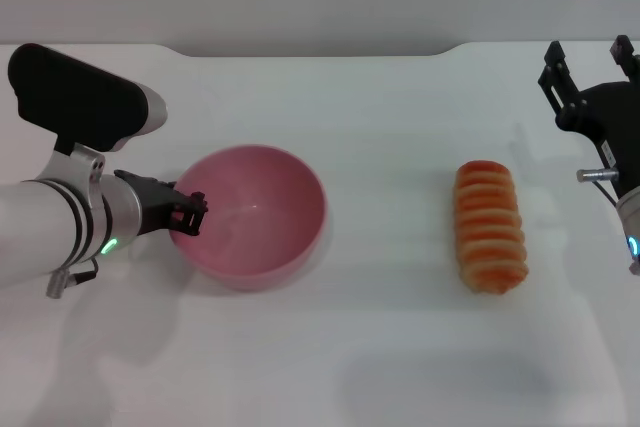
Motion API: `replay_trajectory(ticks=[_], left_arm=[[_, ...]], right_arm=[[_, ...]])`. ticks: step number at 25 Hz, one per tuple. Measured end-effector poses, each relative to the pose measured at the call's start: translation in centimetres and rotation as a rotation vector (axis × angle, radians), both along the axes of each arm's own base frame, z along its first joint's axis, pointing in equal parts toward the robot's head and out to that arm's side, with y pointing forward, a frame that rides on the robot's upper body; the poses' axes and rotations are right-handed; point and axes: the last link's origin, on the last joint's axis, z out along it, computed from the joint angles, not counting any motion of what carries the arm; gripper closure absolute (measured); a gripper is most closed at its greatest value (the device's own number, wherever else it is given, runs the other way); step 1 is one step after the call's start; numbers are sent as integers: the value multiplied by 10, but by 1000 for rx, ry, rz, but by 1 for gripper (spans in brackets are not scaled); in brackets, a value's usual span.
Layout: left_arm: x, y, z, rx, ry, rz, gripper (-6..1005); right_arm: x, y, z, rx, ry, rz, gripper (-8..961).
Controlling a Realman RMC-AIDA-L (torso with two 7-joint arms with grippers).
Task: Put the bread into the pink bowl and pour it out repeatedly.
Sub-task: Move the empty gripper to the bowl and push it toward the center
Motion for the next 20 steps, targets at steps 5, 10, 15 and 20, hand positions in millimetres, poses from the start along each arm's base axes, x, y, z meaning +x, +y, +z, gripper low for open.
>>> replay_trajectory(ticks=[5, 10, 15, 20], left_arm=[[1, 0, -1, -10, 6, -9, 827], [4, 3, 0, -10, 8, -23, 901], [4, 9, 8, 16, 2, -23, 904], [6, 15, 17, 46, -5, -27, 906]], right_arm=[[0, 0, 0, 0, 2, 0, 204], [-3, 0, 0, 2, 8, 6, 204], [-8, 3, -1, -26, 35, -10, 203], [-14, 18, 8, -99, 32, -115, 203]])
